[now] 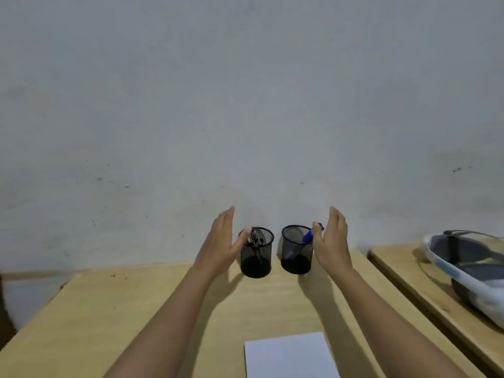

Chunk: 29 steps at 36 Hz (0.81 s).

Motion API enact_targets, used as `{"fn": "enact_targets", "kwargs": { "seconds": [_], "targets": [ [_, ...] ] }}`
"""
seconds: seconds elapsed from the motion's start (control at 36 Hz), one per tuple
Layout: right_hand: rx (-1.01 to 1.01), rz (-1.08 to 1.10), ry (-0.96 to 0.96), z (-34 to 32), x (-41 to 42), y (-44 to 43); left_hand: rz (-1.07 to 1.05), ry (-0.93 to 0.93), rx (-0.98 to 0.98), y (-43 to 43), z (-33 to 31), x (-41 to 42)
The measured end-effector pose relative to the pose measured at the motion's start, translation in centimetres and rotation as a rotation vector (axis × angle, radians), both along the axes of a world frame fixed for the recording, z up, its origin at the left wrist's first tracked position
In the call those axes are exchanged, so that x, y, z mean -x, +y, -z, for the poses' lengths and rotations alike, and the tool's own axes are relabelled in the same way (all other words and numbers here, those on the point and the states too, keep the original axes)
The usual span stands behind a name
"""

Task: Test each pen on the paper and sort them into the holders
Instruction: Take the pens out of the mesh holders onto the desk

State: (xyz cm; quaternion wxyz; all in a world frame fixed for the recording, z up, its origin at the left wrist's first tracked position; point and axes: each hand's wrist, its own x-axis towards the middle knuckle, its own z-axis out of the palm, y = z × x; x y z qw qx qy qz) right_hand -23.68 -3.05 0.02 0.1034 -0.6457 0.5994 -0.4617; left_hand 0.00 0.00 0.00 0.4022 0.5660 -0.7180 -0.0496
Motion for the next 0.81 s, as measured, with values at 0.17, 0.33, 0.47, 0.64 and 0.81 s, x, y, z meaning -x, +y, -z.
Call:
{"fn": "enact_targets", "kwargs": {
  "seconds": [0.17, 0.33, 0.47, 0.64, 0.81],
  "targets": [
    [-0.150, 0.017, -0.165, 1.7, 0.9, -1.3, 0.035, 0.079, -0.142, -0.7, 2.4, 1.4],
    [-0.214, -0.001, -0.196, 2.5, 0.7, -3.5, -0.013, 0.082, -0.139, -2.9, 3.7, 2.0],
    [-0.178, -0.020, -0.171, 2.5, 0.1, -4.7, 0.006, 0.052, -0.077, -4.0, 3.4, 2.7],
    [-0.087, -0.075, -0.084, 2.2, -0.9, -5.3, 0.068, -0.065, -0.034, -4.8, 3.1, 3.8],
    [-0.060, -0.151, -0.045, 1.9, -2.2, -5.9, 0.122, -0.101, -0.058, -5.4, 3.1, 4.2]
  ]
}}
